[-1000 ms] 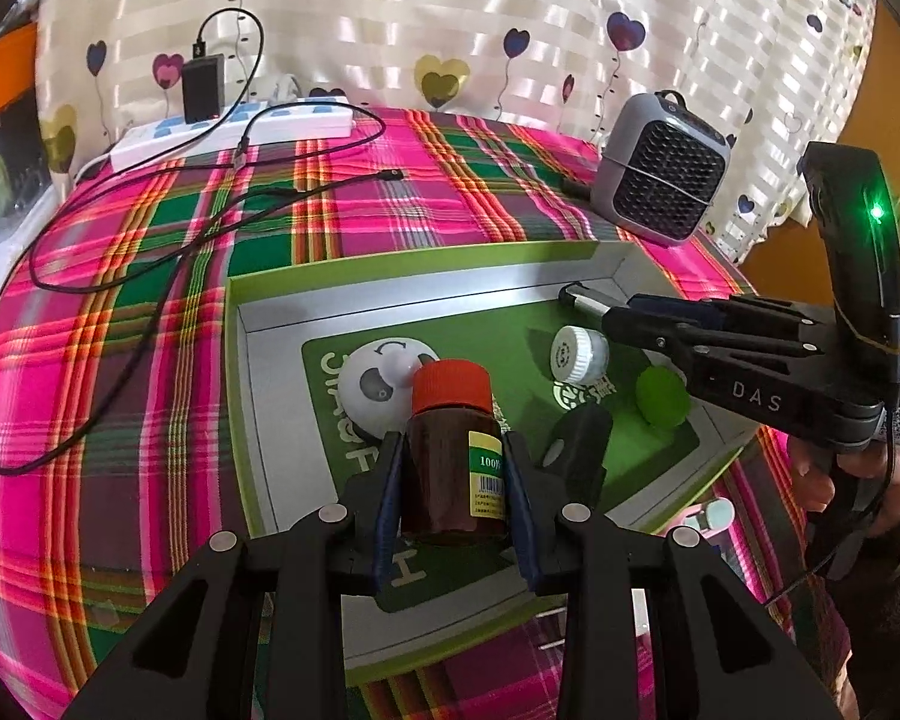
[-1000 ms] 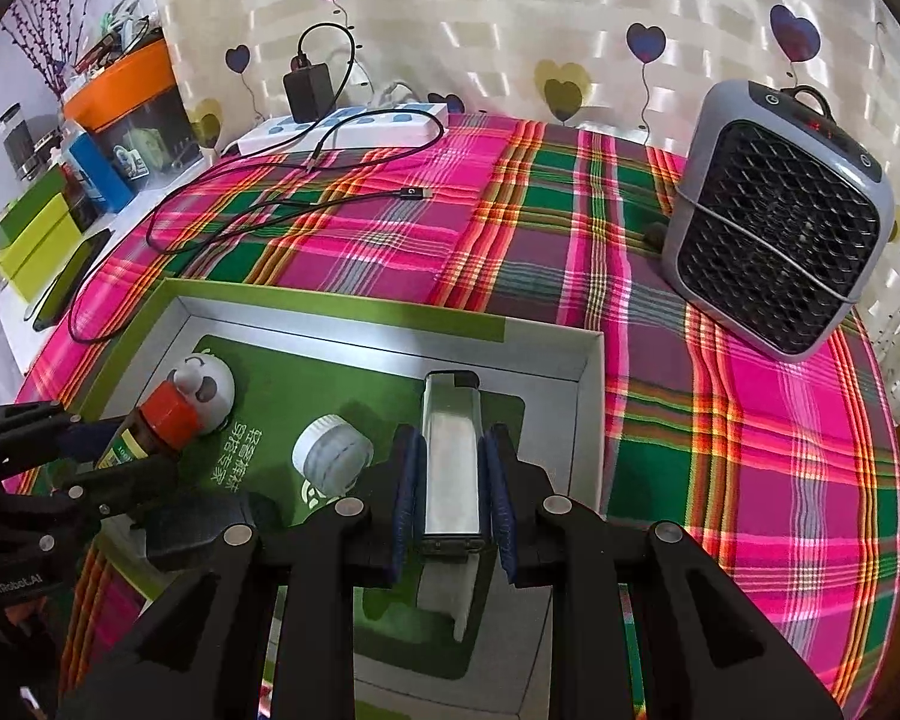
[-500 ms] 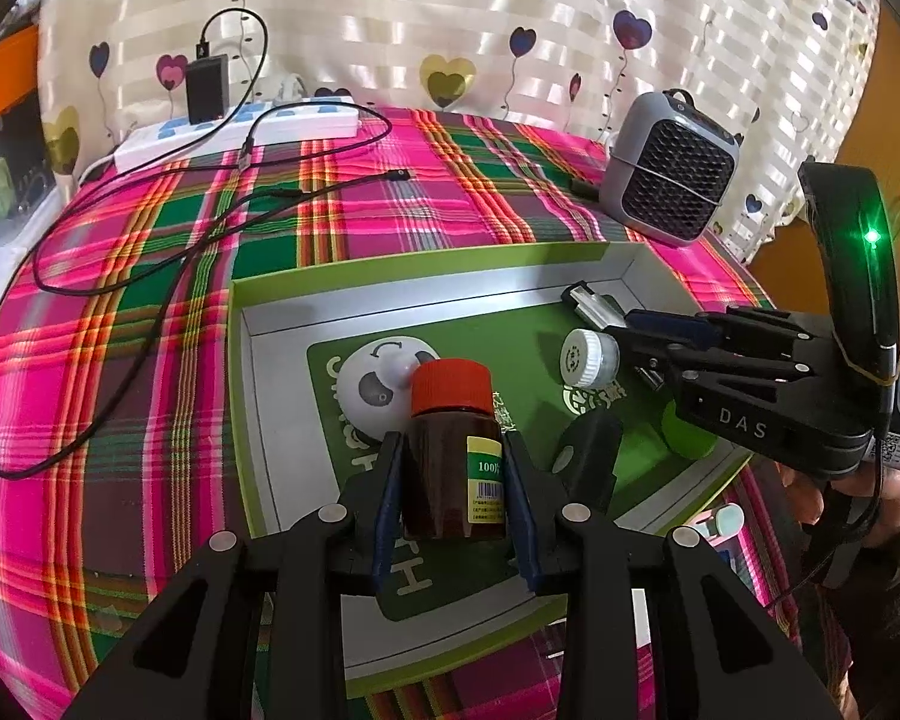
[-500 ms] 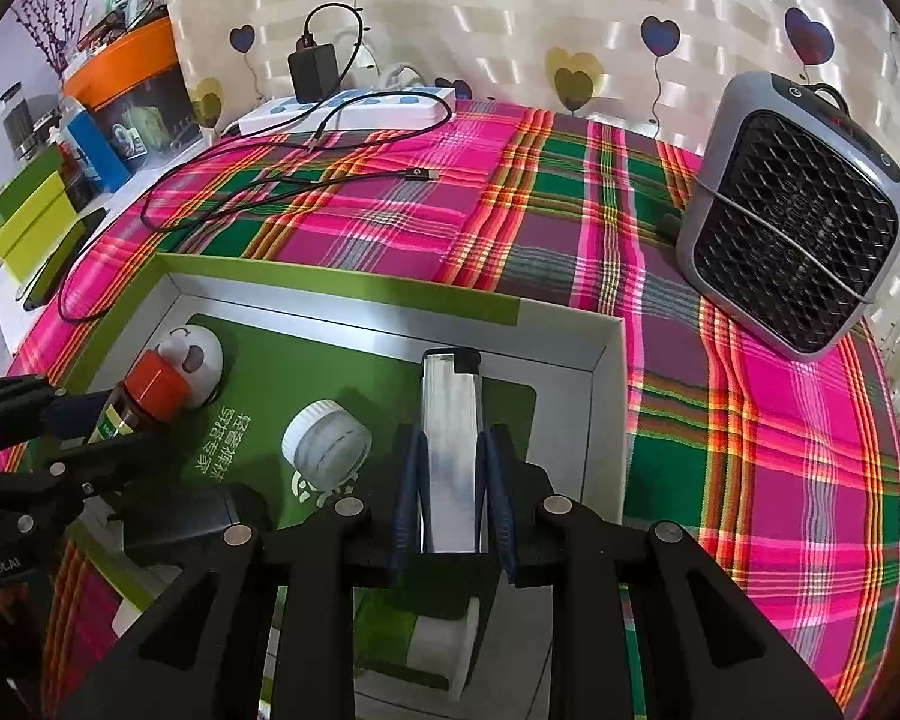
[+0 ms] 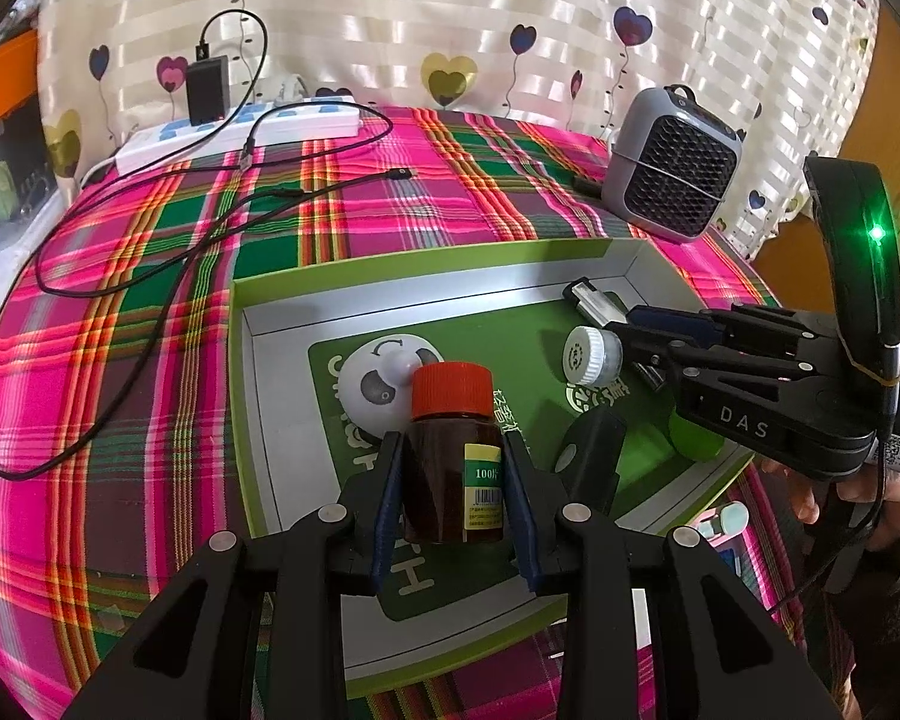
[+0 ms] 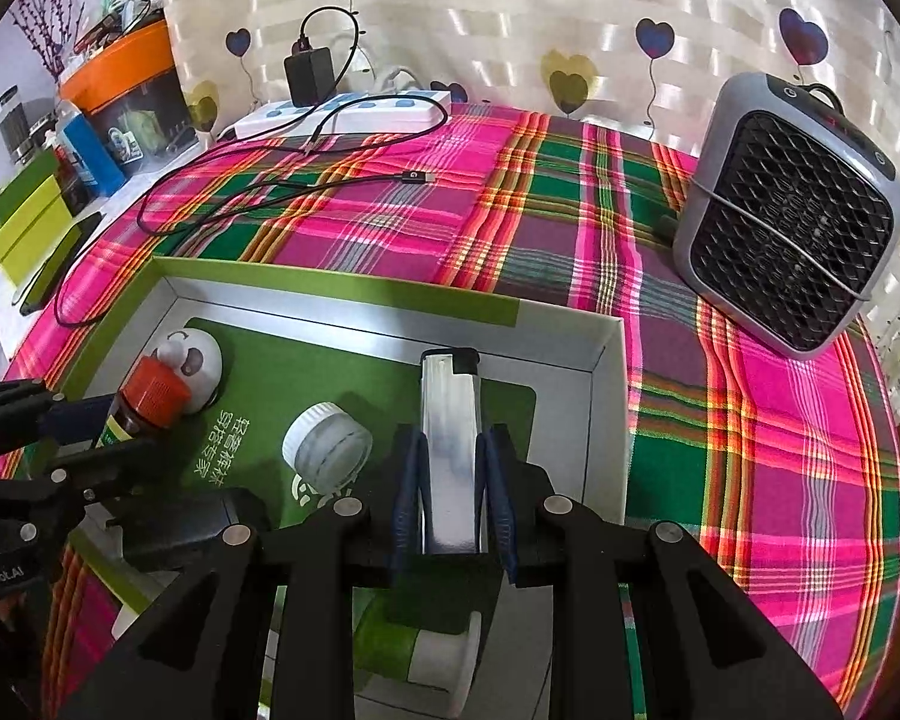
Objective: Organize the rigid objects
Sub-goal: 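Open the left tool over the box while the right tool releases the silver object, then reach the right tool to the blue USB drive while the left tool nears the clip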
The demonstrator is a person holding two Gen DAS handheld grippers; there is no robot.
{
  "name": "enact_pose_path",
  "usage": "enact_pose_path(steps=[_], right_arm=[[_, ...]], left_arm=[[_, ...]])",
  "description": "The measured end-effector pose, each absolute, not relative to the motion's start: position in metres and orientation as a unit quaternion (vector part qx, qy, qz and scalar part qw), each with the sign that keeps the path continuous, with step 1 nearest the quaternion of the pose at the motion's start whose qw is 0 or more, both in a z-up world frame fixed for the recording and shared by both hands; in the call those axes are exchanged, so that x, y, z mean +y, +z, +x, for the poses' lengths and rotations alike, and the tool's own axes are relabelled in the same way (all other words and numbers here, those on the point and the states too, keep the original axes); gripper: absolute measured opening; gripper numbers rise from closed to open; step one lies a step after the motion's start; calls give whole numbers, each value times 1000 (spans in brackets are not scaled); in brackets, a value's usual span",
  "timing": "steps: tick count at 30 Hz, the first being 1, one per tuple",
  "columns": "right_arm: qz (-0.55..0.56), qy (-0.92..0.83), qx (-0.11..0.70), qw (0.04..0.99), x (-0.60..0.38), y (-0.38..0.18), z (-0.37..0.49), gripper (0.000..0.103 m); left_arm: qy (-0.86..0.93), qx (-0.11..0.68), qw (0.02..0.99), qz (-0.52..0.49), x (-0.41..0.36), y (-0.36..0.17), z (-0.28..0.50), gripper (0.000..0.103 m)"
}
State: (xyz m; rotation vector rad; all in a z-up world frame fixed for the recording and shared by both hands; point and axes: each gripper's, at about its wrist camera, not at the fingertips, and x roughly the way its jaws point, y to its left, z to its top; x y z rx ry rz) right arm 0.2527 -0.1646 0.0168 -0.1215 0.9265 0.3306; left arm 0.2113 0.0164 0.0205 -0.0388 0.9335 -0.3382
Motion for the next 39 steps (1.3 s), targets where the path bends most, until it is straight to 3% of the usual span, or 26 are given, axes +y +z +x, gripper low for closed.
enact_pose_path(steps=[7, 39], right_arm=[[-46, 155, 440, 883, -168, 20, 249, 30], [-27, 142, 383, 912, -170, 55, 163, 30]], left_arm=[[-163, 448, 879, -16, 15, 21, 209, 37], [-155, 401, 902, -25, 27, 51, 138, 37]])
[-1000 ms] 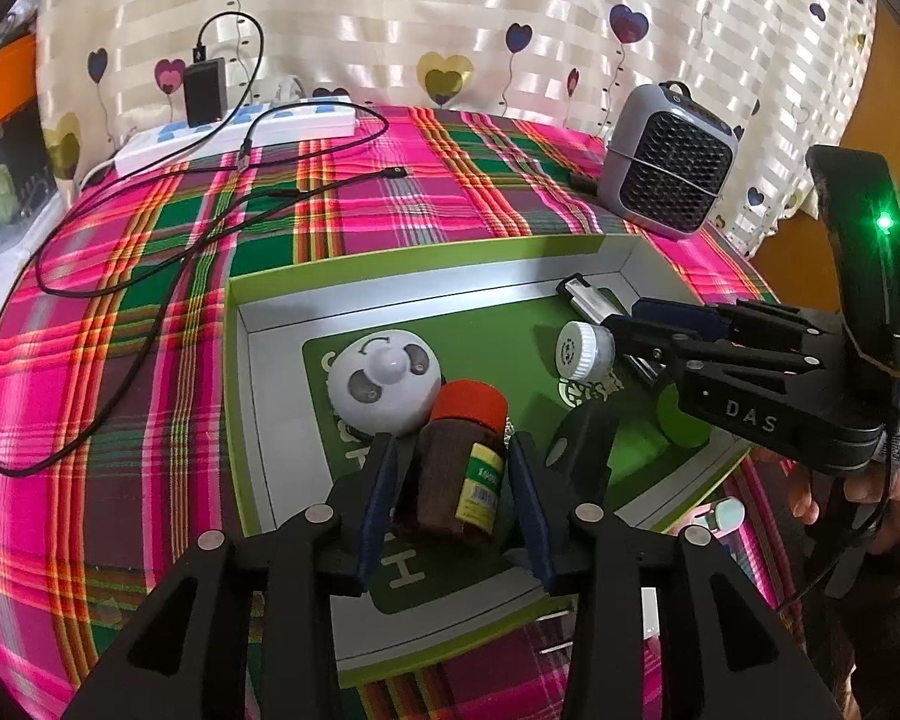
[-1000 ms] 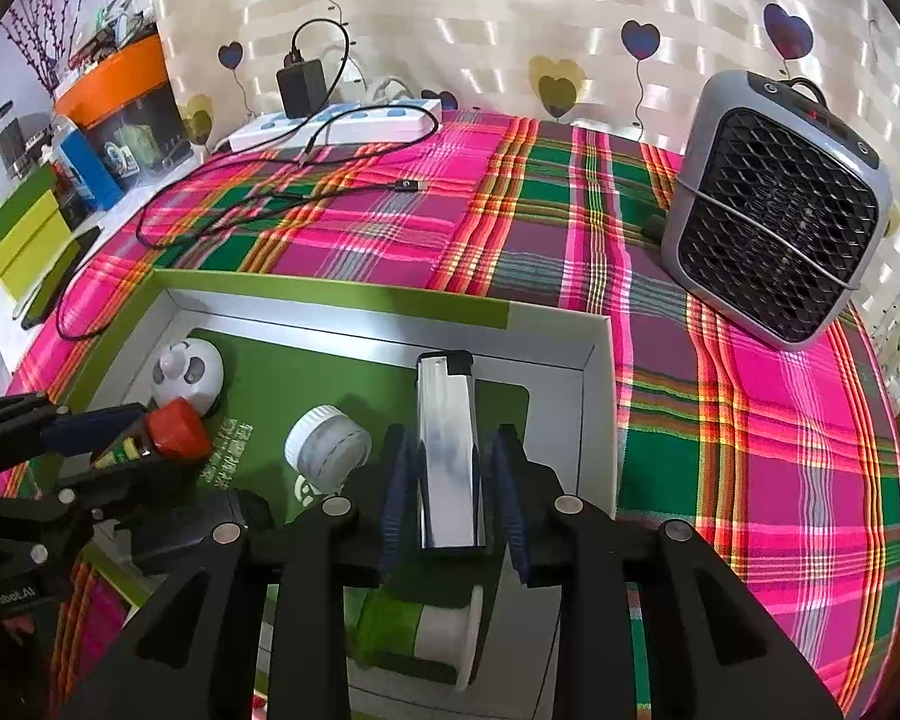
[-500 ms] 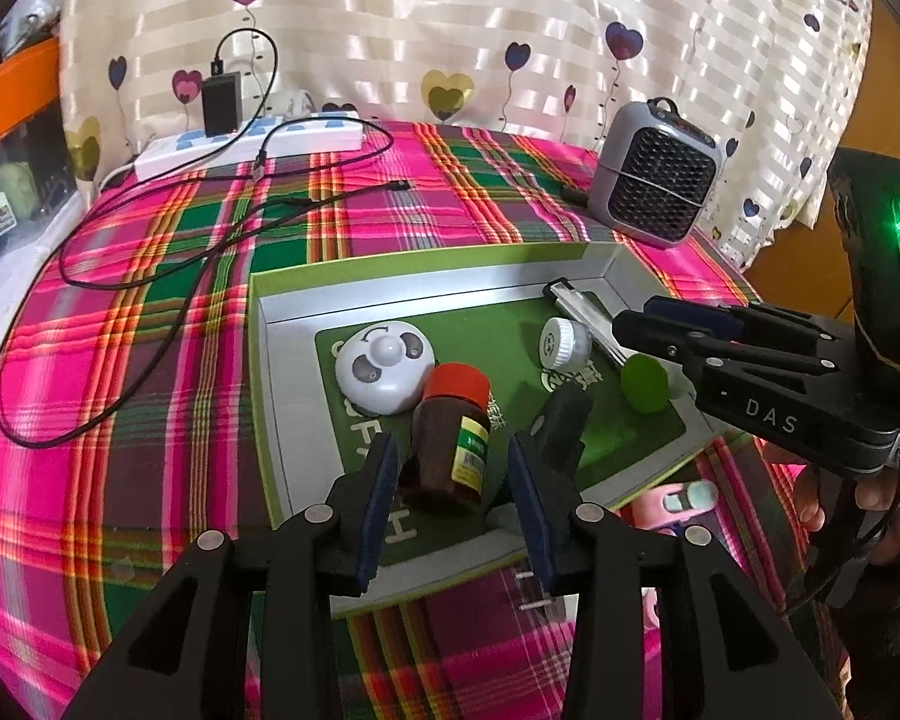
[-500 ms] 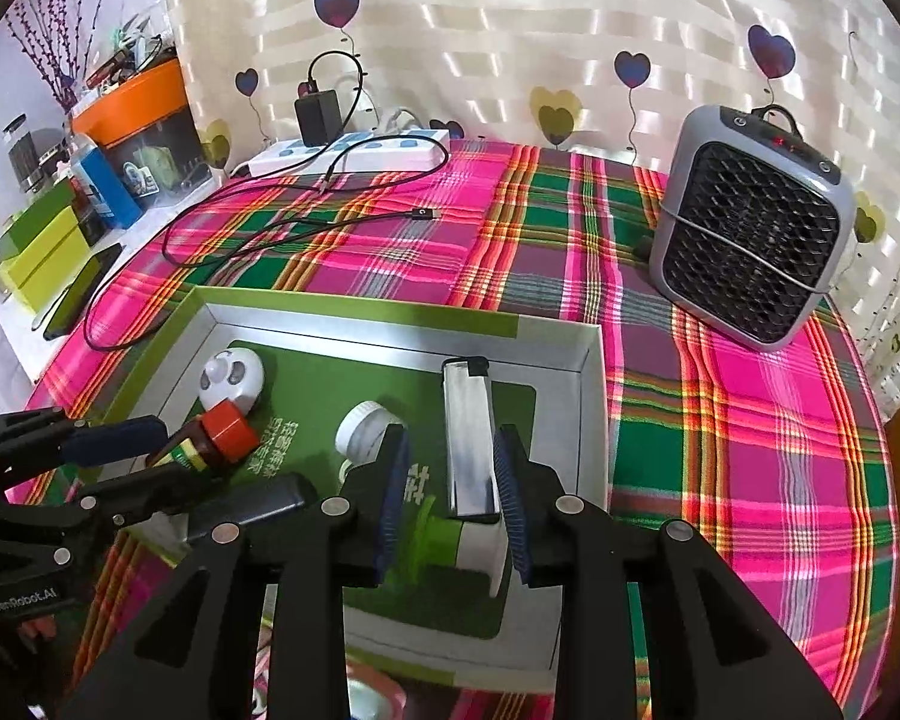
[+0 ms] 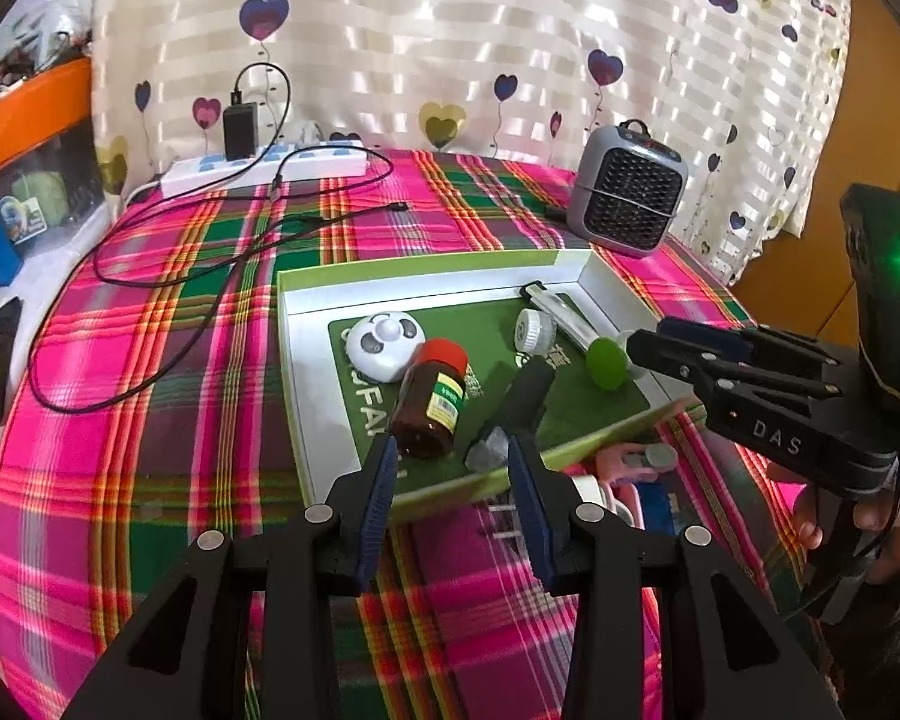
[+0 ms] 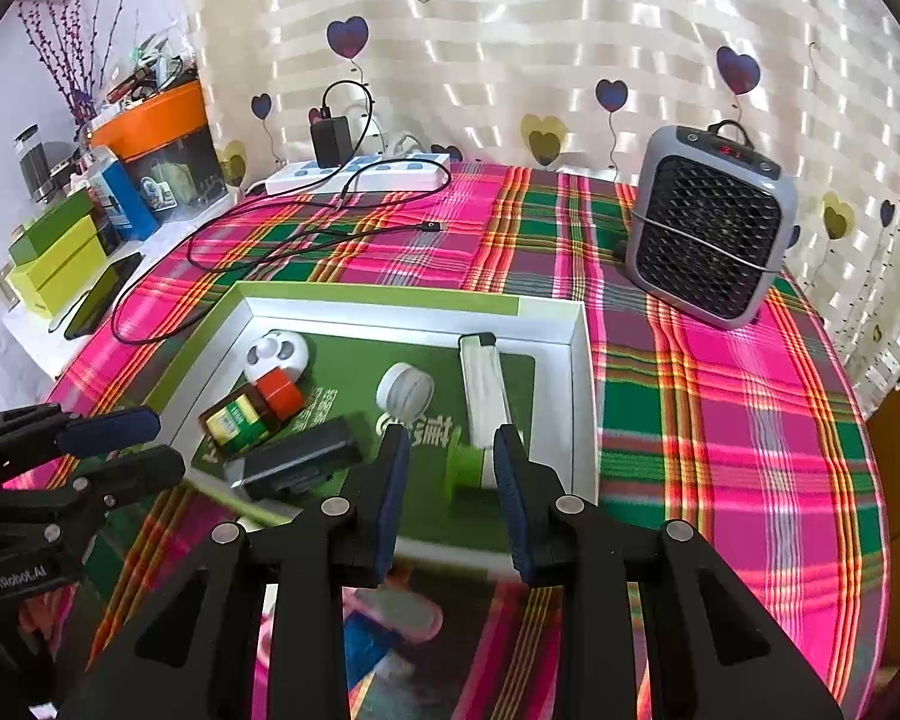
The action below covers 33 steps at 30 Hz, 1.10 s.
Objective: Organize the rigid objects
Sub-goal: 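Reach the right tool to the blue USB drive while the left tool nears the clip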
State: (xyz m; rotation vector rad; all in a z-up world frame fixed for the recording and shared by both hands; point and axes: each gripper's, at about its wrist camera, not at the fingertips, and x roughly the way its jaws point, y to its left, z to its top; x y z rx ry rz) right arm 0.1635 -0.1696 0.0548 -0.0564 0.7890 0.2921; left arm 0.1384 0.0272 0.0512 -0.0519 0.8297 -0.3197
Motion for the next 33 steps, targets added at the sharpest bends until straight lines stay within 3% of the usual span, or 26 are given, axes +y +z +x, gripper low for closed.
enact_pose_path(steps=[33], right_arm=[[5, 142, 409, 901, -153, 24, 80, 30]], left_arm=[[-137, 393, 909, 4, 25, 39, 80, 37]])
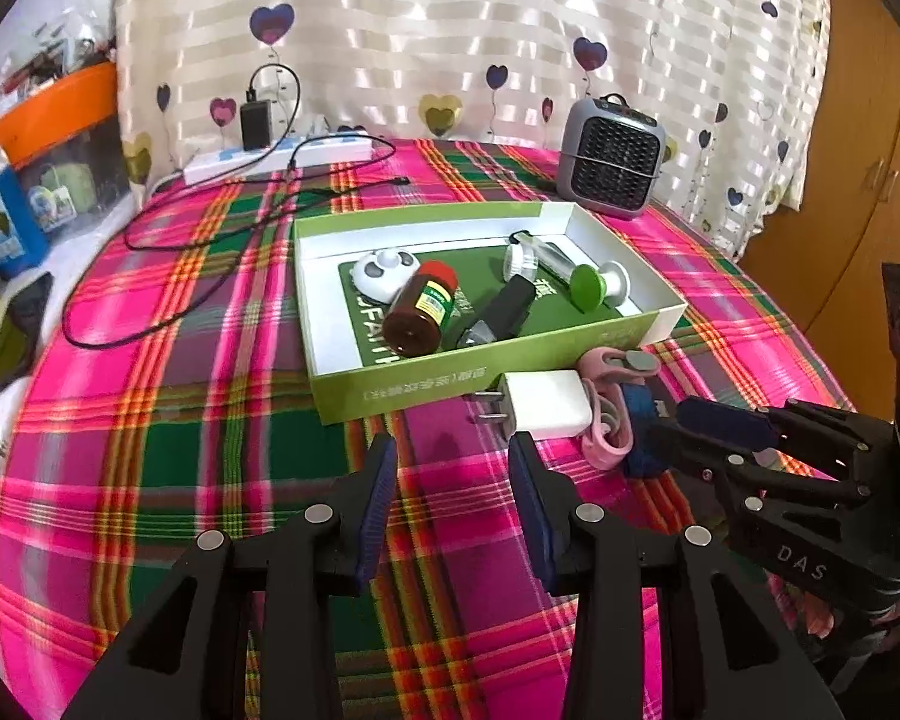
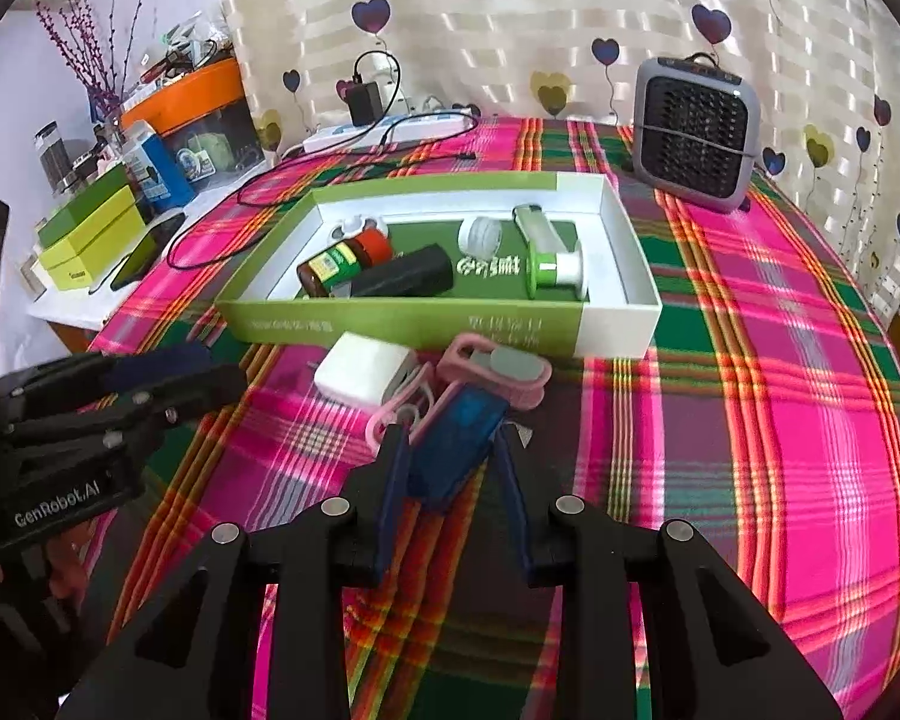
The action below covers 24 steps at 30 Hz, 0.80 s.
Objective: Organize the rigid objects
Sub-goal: 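Reach the right tool to the blue USB drive while the left tool nears the clip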
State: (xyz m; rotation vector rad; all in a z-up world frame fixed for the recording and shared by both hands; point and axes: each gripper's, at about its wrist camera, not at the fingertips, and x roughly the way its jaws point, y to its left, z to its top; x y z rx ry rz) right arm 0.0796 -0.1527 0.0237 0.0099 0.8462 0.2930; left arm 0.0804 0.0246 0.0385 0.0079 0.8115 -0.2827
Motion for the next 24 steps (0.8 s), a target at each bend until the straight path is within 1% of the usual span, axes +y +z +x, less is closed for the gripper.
enact_pose_path(steps=[13, 14, 15, 17, 24], right_arm=[[-7, 138, 416, 899, -143, 20, 79, 31], [-4, 136, 417, 899, -144, 20, 80, 32], [-2, 132, 421, 897, -145, 19, 82, 39], [1, 124, 428, 895, -146, 17, 85, 48], [0, 117, 433, 894, -146, 12, 88, 49]], left_arm=[[-139, 387, 911, 19, 20, 38, 76, 37], [-140, 387, 911, 20, 19, 38, 76, 37], [-141, 387, 911, 22, 19, 37, 76, 37], [-142, 386, 911, 23, 18, 37, 76, 37], [-146, 388, 910, 24, 18, 35, 79, 37]])
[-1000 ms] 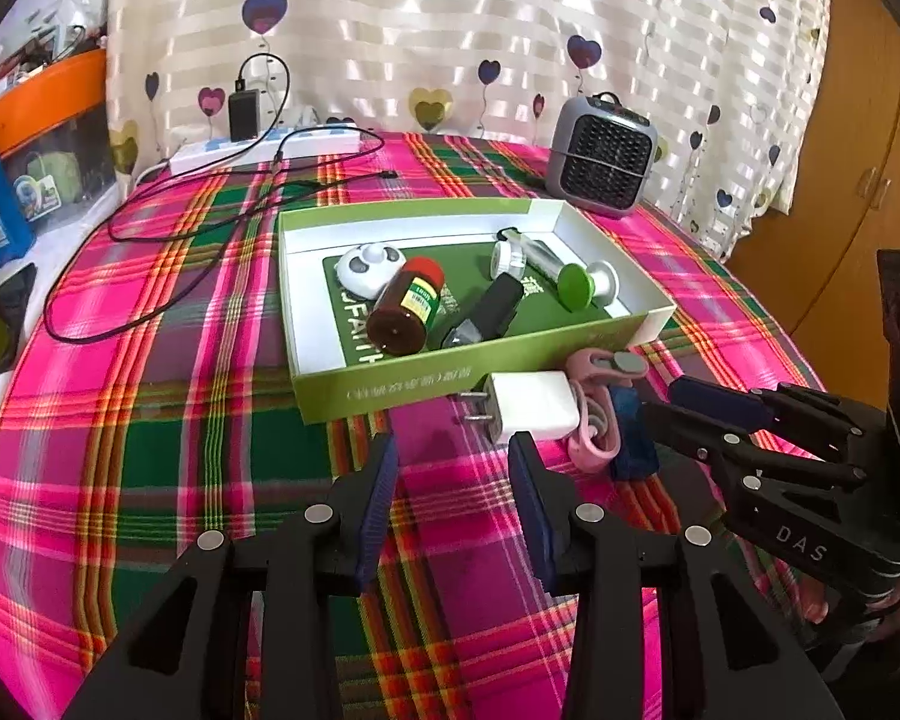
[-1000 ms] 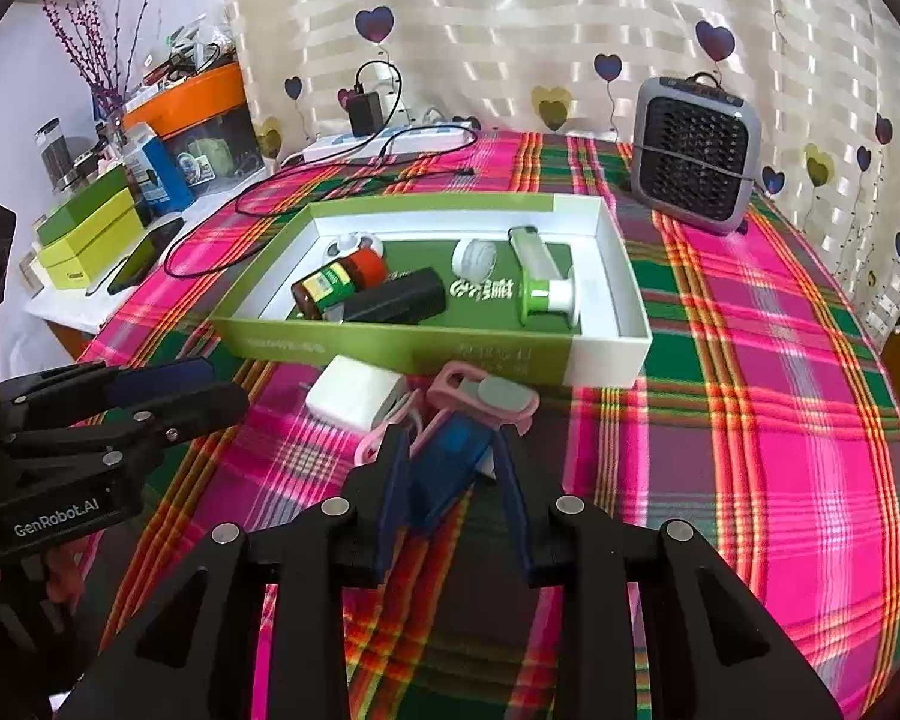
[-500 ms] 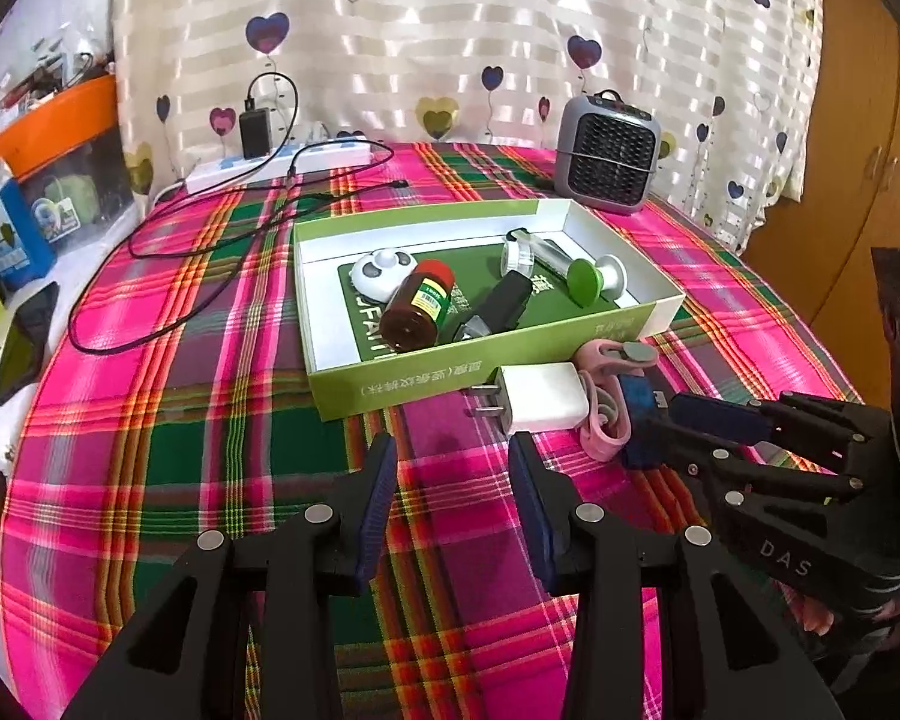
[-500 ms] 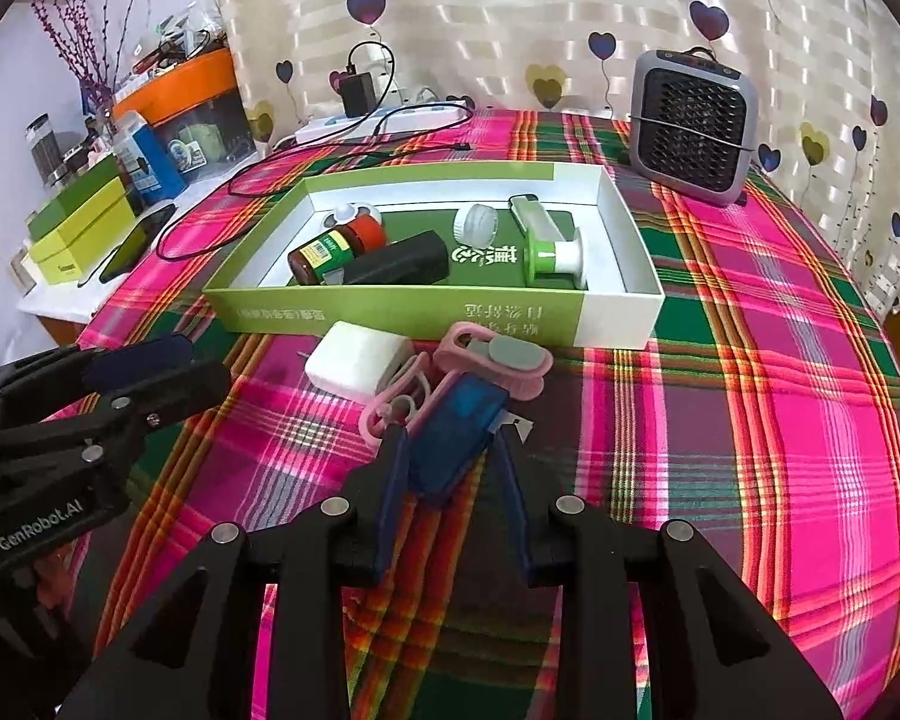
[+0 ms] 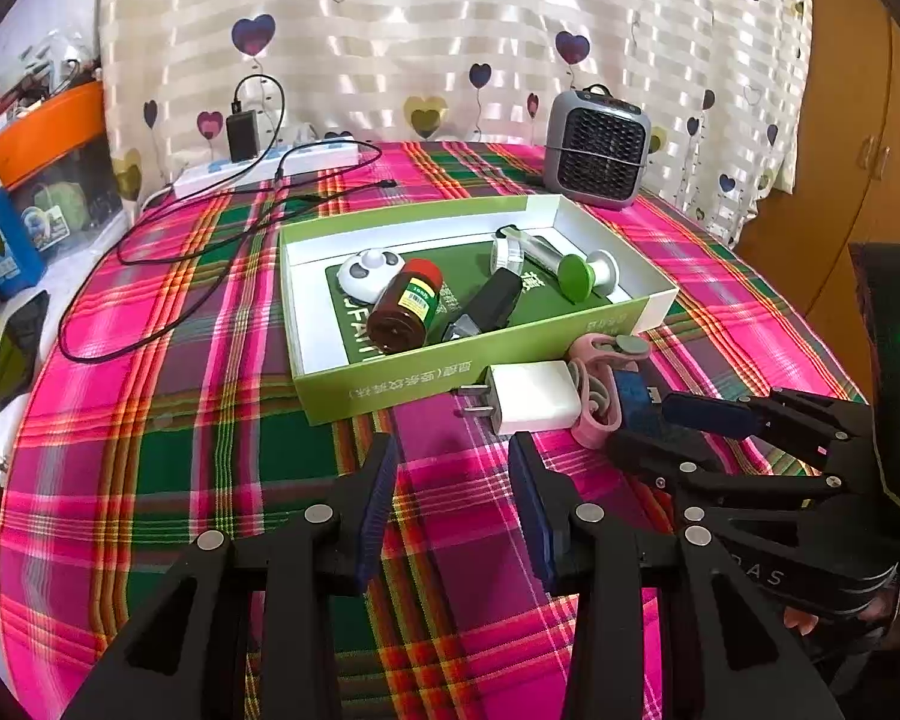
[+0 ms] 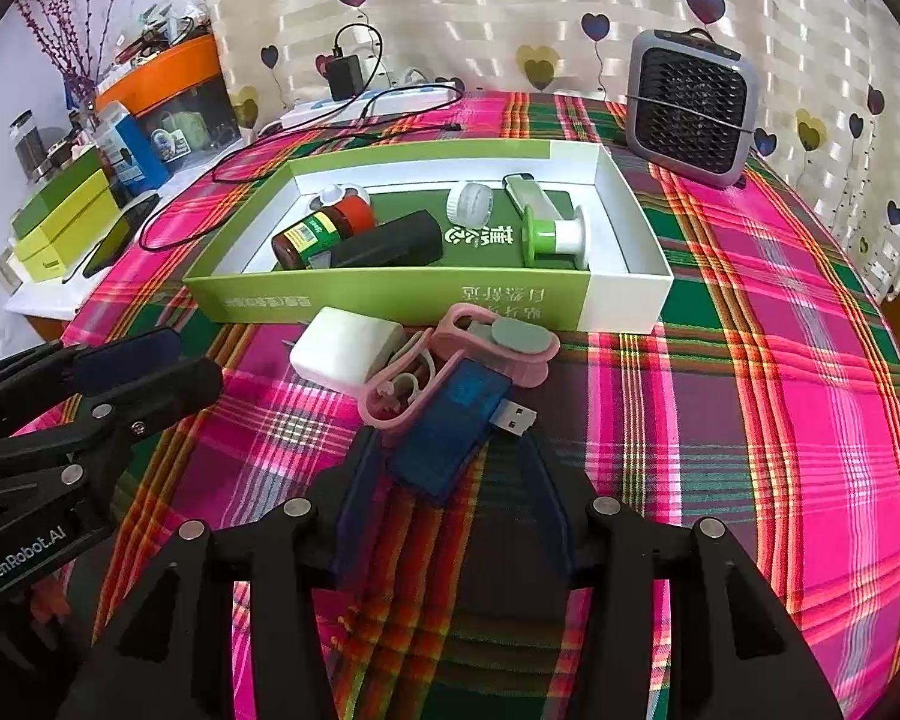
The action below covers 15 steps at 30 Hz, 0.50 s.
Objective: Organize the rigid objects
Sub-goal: 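Reach the right tool to the blue USB drive while the left tool nears the clip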
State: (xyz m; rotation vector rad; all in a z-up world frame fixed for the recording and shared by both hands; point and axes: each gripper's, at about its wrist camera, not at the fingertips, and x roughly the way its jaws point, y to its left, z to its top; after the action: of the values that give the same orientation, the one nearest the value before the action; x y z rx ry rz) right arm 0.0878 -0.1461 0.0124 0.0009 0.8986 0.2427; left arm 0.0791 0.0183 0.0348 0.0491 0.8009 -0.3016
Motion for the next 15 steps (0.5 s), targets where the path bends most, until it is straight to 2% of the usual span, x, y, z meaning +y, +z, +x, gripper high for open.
enact_pose_path(steps=[15], right_arm=[[11, 68, 436, 898, -173, 12, 90, 49]], left_arm=[[-151, 390, 908, 25, 17, 32, 81, 37]])
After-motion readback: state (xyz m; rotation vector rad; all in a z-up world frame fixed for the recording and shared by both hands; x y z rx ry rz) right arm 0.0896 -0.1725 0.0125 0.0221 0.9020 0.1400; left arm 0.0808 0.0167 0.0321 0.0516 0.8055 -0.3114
